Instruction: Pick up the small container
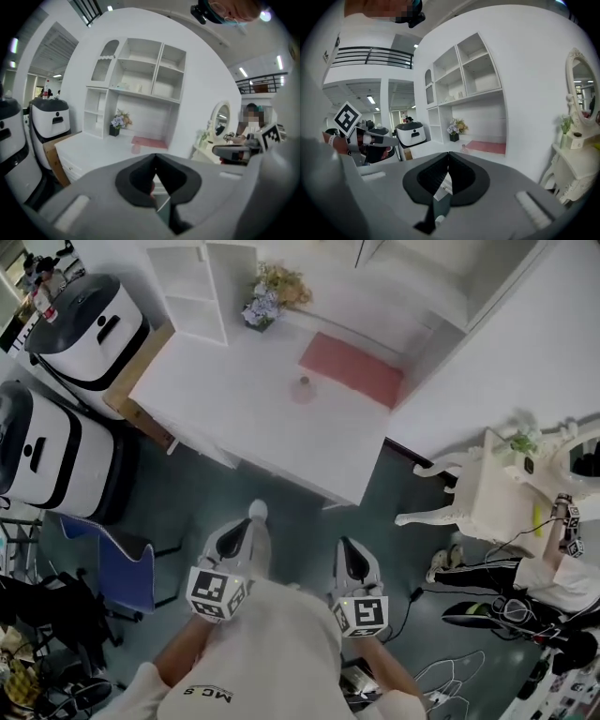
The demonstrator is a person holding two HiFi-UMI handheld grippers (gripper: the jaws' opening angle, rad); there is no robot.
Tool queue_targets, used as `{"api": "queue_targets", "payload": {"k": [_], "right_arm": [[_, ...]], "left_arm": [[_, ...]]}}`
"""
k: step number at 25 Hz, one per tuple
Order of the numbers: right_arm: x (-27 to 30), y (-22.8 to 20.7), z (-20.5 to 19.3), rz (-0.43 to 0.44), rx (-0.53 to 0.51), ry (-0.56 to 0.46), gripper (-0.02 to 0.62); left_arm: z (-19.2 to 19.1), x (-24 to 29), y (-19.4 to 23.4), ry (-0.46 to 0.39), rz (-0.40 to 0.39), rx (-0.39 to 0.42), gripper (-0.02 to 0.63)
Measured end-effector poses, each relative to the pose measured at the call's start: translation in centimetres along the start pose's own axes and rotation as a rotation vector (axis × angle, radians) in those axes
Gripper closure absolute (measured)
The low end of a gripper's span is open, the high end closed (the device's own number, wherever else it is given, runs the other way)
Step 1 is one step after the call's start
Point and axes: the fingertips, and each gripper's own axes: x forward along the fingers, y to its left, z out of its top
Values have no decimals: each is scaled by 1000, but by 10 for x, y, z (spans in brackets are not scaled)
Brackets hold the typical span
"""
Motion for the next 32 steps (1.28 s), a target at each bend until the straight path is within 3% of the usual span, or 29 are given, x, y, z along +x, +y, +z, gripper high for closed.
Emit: {"api": "queue_targets", "payload": {"k": [9,17,24,32], "right_arm": [[147,-15,73,-43,-23,-16,604],[250,-23,107,-53,-147,-9,585],[307,-42,106,-17,-127,8,558],[344,-57,102,14,-133,-24,558]], "left_arm": [[83,91,90,18,-95,23,606],[116,173,175,21,-125,23,606],[125,221,197,26,-137,48,606],[117,244,195,63,-65,29,606]]}}
